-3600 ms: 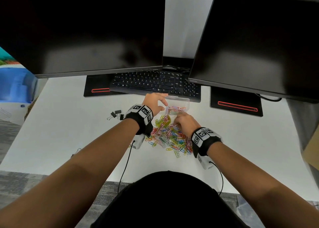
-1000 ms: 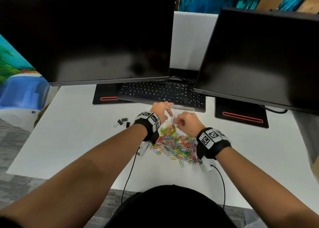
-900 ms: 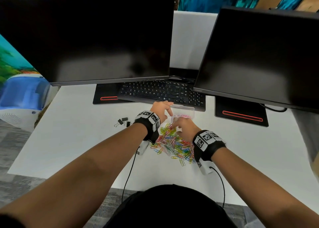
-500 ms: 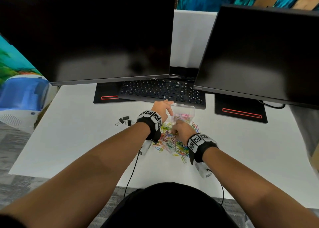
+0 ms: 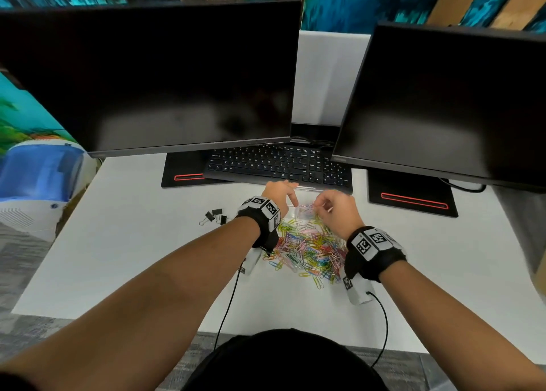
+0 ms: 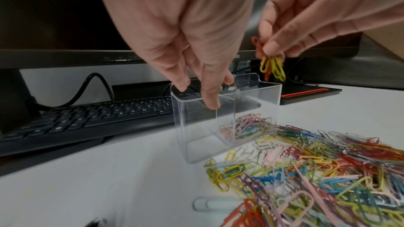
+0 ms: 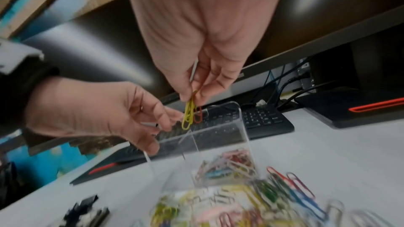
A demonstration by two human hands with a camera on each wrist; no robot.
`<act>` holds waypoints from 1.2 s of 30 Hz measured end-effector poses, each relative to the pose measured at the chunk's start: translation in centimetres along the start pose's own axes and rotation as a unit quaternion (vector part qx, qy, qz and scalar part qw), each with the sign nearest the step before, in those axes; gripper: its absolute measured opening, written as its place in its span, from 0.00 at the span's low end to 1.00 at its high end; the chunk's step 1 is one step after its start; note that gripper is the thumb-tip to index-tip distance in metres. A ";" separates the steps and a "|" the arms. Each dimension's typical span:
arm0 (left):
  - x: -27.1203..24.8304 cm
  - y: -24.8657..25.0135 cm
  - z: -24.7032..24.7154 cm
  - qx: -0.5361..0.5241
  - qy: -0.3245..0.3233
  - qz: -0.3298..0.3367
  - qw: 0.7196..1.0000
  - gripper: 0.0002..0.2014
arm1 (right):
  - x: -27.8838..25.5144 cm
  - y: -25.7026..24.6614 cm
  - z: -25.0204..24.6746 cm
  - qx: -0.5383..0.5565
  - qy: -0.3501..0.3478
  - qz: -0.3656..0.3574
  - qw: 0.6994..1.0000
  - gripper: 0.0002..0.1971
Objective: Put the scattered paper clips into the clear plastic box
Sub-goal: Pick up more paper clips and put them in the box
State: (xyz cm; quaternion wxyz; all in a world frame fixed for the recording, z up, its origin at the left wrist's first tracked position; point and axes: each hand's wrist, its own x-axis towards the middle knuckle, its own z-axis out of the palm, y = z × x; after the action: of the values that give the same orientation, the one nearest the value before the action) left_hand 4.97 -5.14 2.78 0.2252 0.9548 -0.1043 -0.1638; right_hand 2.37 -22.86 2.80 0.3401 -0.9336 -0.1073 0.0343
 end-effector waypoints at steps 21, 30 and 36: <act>-4.1 -1.3 3.4 -0.003 0.052 -0.027 0.998 0.14 | -3.1 4.2 2.0 -0.078 -0.079 0.053 0.992 0.05; -3.7 0.6 5.0 0.055 -0.056 -0.074 0.994 0.23 | -2.7 6.3 1.8 -0.171 -0.163 0.048 0.971 0.23; -3.8 0.6 7.0 0.115 -0.097 -0.094 0.984 0.27 | -3.2 6.4 3.7 -0.188 -0.146 0.046 0.970 0.17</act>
State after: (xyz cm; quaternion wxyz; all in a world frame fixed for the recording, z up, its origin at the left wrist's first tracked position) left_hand -1.10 -7.41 -1.85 0.0860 0.9595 -0.0533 -0.2628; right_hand -0.16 -26.00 -4.17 0.1371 -0.9696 -0.1175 0.1654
